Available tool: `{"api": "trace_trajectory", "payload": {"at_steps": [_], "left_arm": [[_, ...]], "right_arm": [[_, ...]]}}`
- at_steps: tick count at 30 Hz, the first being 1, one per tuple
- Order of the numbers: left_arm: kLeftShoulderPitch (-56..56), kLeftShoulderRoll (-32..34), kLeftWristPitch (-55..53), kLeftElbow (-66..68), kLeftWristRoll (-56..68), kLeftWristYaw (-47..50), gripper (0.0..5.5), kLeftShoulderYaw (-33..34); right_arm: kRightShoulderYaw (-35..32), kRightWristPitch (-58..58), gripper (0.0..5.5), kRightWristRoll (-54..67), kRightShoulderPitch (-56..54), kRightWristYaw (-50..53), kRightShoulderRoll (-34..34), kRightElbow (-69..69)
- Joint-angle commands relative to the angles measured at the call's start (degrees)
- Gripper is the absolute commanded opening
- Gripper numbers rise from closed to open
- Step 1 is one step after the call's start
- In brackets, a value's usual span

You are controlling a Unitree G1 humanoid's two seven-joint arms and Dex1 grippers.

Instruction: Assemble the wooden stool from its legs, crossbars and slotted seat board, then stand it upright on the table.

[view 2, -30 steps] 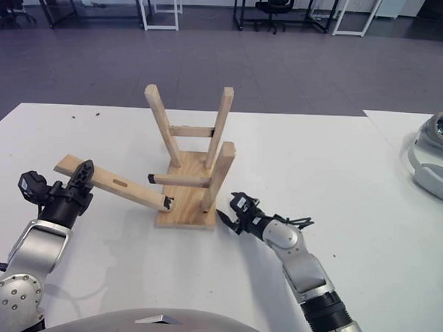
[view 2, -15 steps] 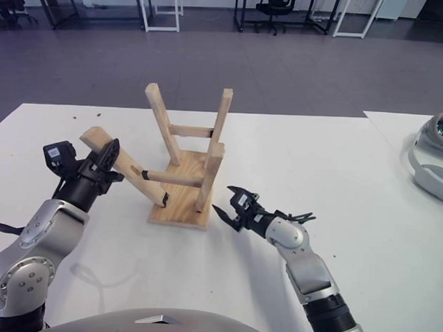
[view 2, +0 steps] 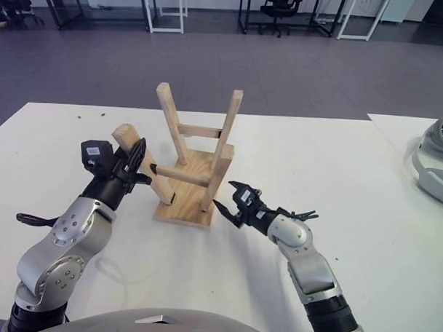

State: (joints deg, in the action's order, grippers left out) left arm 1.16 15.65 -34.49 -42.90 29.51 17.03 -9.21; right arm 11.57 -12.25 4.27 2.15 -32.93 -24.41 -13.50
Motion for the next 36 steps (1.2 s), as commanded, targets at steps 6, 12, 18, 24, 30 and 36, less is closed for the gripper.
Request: {"api": "trace_trajectory", "payload": {"at_steps": [6, 12, 18, 24, 30, 36], "left_arm": [[4.43, 9.29, -10.35, 6.34, -6.17, -11.31, 2.26, -9.37], [1.6, 3.7, -2.47, 4.43, -3.78, -16.56, 3.21, -3.43], [3.62, -0.5, 0.23, -1.09, 7.51, -23.87, 4.21, 1.44], [-0.41, 11.43, -0.03, -5.43, 18.21, -32.98, 4.21, 16.04], [-33.98, 20.07, -0.5, 10.47, 36.52, -25.93, 4.21, 29.94], [-21.69, 16.49, -2.52, 10.09, 22.21, -26.48, 4.21, 10.76]], "right_arm": [[0.59, -0.75, 3.41, -0.7, -0.97, 1.27, 1.18, -0.17], [-1.75, -1.09, 3.41, 1.16, -0.64, 2.55, 2.11, -0.68], [-16.87, -5.88, 3.41, 10.17, -2.21, 8.94, 3.77, -3.8], [-27.8, -11.77, 3.41, 21.08, -10.03, 11.18, 2.04, -7.69], [-35.75, -22.79, 3.41, 49.0, -35.98, 18.71, -0.77, -13.28], [-25.36, -35.0, 3.41, 52.46, -25.27, 23.83, -3.42, -14.58]]}}
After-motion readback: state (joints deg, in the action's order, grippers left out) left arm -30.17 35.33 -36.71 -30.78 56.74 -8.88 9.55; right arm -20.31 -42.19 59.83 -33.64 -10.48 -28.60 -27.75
